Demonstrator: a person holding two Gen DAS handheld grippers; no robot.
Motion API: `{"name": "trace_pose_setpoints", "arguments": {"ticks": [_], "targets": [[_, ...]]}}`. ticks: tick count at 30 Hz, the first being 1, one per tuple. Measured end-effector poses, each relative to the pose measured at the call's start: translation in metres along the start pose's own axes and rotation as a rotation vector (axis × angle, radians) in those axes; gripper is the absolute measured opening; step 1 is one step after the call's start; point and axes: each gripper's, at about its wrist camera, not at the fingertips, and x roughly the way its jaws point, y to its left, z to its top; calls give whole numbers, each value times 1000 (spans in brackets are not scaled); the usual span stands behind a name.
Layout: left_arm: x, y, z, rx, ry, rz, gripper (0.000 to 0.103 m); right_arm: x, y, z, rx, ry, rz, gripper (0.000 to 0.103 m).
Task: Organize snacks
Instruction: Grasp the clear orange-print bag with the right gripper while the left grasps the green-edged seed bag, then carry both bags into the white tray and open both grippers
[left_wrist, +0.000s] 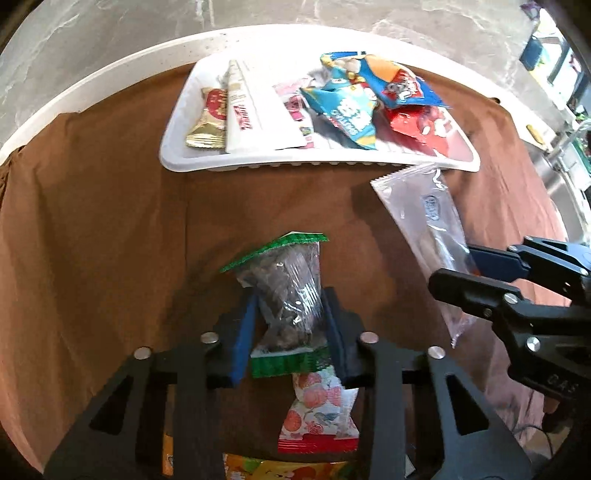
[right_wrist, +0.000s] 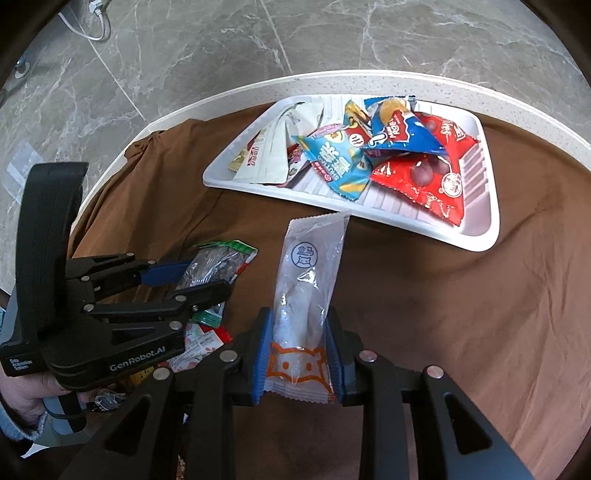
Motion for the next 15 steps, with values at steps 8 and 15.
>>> {"name": "trace_pose_setpoints", "arguments": {"ticks": [8, 15], "targets": [[-7, 12, -7, -58, 0, -112, 23, -3, -3, 0, 9, -9, 16, 30], [-40, 28, -2, -92, -48, -184, 23, -11, 0, 6, 12, -25, 46, 30]]}}
